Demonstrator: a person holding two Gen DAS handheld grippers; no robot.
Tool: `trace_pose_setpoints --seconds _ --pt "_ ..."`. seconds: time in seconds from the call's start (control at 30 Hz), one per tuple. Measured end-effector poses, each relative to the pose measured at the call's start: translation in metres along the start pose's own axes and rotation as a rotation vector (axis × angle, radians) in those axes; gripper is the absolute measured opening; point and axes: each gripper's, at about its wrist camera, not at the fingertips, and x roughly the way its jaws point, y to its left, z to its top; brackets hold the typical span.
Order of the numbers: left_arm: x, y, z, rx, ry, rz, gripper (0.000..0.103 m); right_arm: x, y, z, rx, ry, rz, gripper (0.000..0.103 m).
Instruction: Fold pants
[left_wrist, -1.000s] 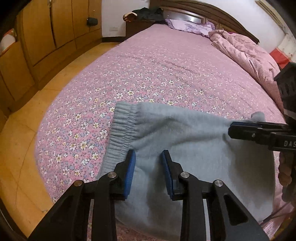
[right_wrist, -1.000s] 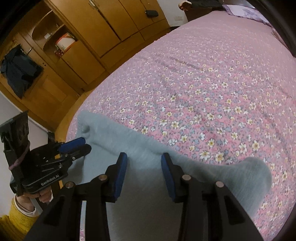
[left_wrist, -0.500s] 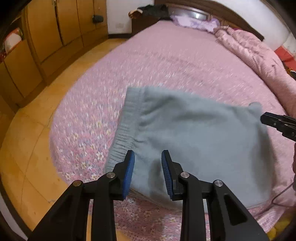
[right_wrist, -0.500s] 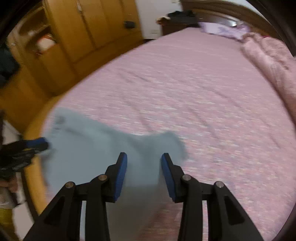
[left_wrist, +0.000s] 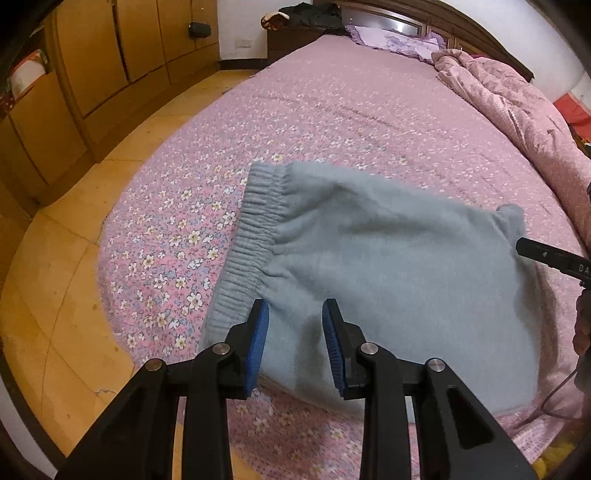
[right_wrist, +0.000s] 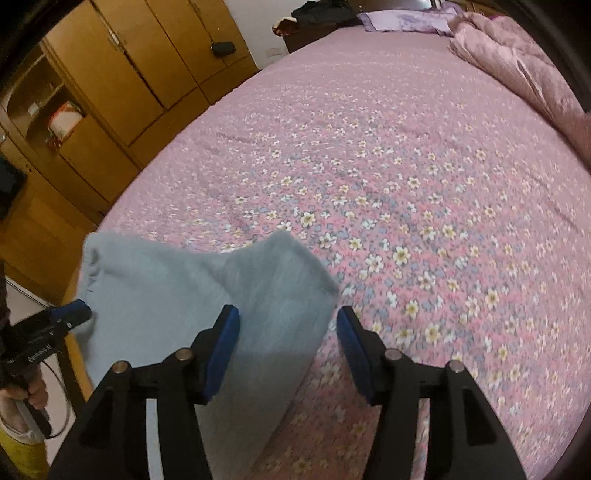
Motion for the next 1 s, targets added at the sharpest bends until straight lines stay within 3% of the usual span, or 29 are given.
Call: trace_pose_setpoints --seconds 0.33,0.57,1.0 --pt "-0.036 -0.026 -0.011 0.03 -0.036 -0.03 0.024 -0.05 0.013 -0.023 0.003 -0.033 0.06 0.058" --pt "-0.029 -0.056 -0.023 0.066 0.005 -0.089 0.024 -0.075 0.012 -0.051 0.07 -0.026 0.094 0.058" --pt "-0.01 -0.089 -0.044 0.097 0.078 -0.12 0.024 -0.059 -0.008 -0.085 0.233 0.039 0.115 0.058"
